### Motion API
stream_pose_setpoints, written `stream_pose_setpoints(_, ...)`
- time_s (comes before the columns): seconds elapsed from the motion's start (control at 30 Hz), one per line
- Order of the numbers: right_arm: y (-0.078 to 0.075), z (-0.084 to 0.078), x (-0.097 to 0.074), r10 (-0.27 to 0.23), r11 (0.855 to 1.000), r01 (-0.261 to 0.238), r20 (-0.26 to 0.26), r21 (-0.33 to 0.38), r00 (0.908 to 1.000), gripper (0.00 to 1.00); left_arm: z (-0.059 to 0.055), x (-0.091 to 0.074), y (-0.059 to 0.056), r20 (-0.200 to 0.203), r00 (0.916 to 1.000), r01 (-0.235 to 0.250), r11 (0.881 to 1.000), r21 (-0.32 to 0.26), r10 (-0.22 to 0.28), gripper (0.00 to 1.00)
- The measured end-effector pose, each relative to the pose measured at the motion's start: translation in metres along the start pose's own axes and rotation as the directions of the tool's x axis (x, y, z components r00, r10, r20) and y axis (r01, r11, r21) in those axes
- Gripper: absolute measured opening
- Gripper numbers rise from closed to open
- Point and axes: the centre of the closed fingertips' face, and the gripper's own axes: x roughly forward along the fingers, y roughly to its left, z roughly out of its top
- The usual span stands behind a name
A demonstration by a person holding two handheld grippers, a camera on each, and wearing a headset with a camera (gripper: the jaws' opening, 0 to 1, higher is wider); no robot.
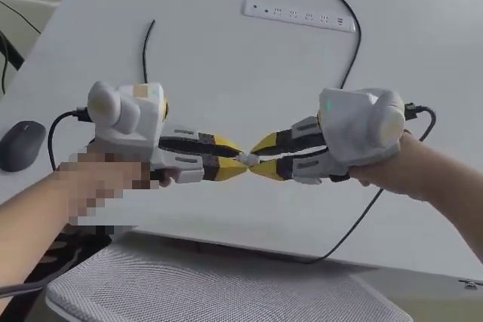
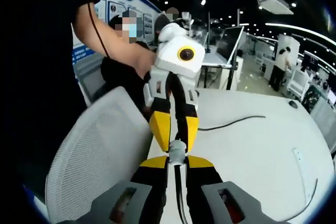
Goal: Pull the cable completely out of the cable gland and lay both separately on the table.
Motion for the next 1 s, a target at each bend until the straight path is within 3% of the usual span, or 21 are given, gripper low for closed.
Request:
stream_pose_setpoints(0.2,-0.002,-0.001,-0.001,-0.027,0.999,0.026,-0.01,-0.044,0.9996,0.07,0.0,0.001,0.001,-0.004,1.0,0.0,1.0,-0.028,0.0,0.15)
stream_pose_setpoints(0.43,-0.007,-0.004,-0.003,-0.031,1.0,0.031,0.001,-0.001,0.9995,0.08,0.002,0.003,0.001,0.001,1.0,-0.005,1.0,-0.021,0.005,0.15)
stream_pose_setpoints(0.6,-0.006,-0.003,-0.007,0.0,0.994,-0.004,0.04,0.107,0.9992,0.08,0.003,0.005,-0.001,0.001,1.0,-0.004,1.0,0.001,0.004,0.15)
stream_pose_setpoints(0.63,-0.009,-0.008,-0.009,0.007,0.984,-0.013,0.033,0.179,0.9994,0.1,0.003,0.005,-0.002,0.002,1.0,-0.004,1.0,0.002,0.004,0.15)
stream_pose_setpoints(0.73,-0.012,-0.008,-0.014,0.014,0.966,-0.03,0.064,0.255,0.9978,0.16,0.005,0.005,-0.001,0.005,1.0,-0.008,1.0,0.009,0.008,0.15)
stream_pose_setpoints(0.77,-0.012,-0.008,-0.016,0.025,0.952,-0.047,0.075,0.303,0.9969,0.17,0.005,0.005,-0.001,0.004,0.9999,-0.009,1.0,0.014,0.009,0.15)
stream_pose_setpoints(0.83,-0.014,0.0,-0.023,0.052,0.876,-0.124,0.165,0.465,0.9849,0.22,0.004,0.005,-0.001,-0.001,0.9999,-0.01,1.0,0.026,0.01,0.15)
stream_pose_setpoints(0.87,-0.018,0.003,-0.025,0.045,0.849,-0.138,0.191,0.51,0.9806,0.25,0.004,0.005,-0.001,-0.001,0.9999,-0.011,0.999,0.031,0.011,0.15)
stream_pose_setpoints(0.93,-0.021,0.005,-0.028,0.063,0.773,-0.193,0.229,0.604,0.9713,0.25,0.004,0.004,-0.001,-0.004,0.9999,-0.013,0.999,0.037,0.013,0.15)
stream_pose_setpoints(1.0,-0.017,0.009,-0.031,0.127,0.696,-0.296,0.294,0.654,0.9474,0.21,0.005,0.004,-0.002,-0.006,0.9998,-0.017,0.998,0.061,0.018,0.15)
